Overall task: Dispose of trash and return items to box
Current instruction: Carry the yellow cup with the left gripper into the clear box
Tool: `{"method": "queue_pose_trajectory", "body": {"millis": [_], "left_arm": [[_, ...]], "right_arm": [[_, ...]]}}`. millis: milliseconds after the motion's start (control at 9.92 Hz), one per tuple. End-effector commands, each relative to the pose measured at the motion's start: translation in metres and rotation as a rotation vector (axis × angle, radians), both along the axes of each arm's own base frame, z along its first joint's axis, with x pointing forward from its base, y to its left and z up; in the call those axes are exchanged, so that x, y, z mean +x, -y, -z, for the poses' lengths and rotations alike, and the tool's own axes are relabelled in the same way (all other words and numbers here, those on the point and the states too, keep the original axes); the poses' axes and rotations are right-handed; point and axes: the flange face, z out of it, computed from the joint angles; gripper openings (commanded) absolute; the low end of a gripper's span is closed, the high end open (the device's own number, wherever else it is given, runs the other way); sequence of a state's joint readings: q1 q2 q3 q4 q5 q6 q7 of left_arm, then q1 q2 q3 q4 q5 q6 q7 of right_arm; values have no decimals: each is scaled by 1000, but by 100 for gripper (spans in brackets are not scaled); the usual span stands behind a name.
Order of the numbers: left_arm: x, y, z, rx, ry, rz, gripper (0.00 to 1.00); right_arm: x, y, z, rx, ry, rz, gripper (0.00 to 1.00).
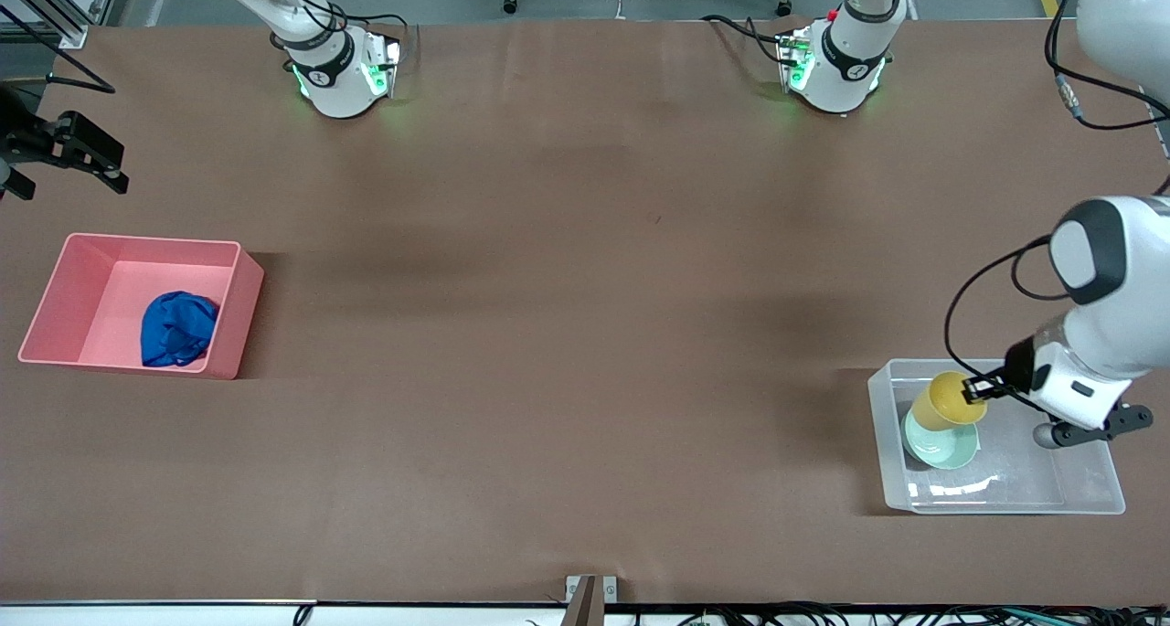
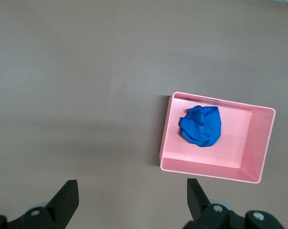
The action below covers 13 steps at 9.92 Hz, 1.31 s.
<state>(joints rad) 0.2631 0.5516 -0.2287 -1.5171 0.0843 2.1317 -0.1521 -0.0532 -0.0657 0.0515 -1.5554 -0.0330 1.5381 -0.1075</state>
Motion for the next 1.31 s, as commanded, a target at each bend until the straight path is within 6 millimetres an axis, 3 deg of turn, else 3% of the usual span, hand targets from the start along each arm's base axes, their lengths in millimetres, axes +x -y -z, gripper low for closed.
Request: {"method": "queue_pose_trajectory", "body": {"millis": [0, 202, 403, 504, 605, 706, 807, 908, 1210], "left_arm": [[20, -11, 57, 51, -28, 44, 0], [18, -35, 80, 64, -48, 28, 0], [18, -40, 101, 59, -41, 21, 1], [17, -44, 110, 55, -46, 20, 7], [17, -42, 113, 48, -50, 8, 24], [17, -43, 111, 45, -48, -3, 49], [18, -43, 107, 47, -42, 0, 96], [19, -47, 98, 49, -29, 6, 100], [17, -42, 10, 84, 27, 18, 100]], "right_arm": [[6, 4, 4, 23, -20, 11, 100], [2, 8, 9, 14, -59, 14, 100], [3, 20, 27, 18, -83, 29, 100], [3, 20, 30, 18, -90, 29, 100], [3, 21, 29, 18, -87, 31, 100], [2, 23, 27, 18, -84, 34, 100], [2, 22, 26, 18, -82, 33, 100], [2, 22, 26, 17, -82, 33, 100], [2, 25, 25, 17, -81, 36, 100]]}}
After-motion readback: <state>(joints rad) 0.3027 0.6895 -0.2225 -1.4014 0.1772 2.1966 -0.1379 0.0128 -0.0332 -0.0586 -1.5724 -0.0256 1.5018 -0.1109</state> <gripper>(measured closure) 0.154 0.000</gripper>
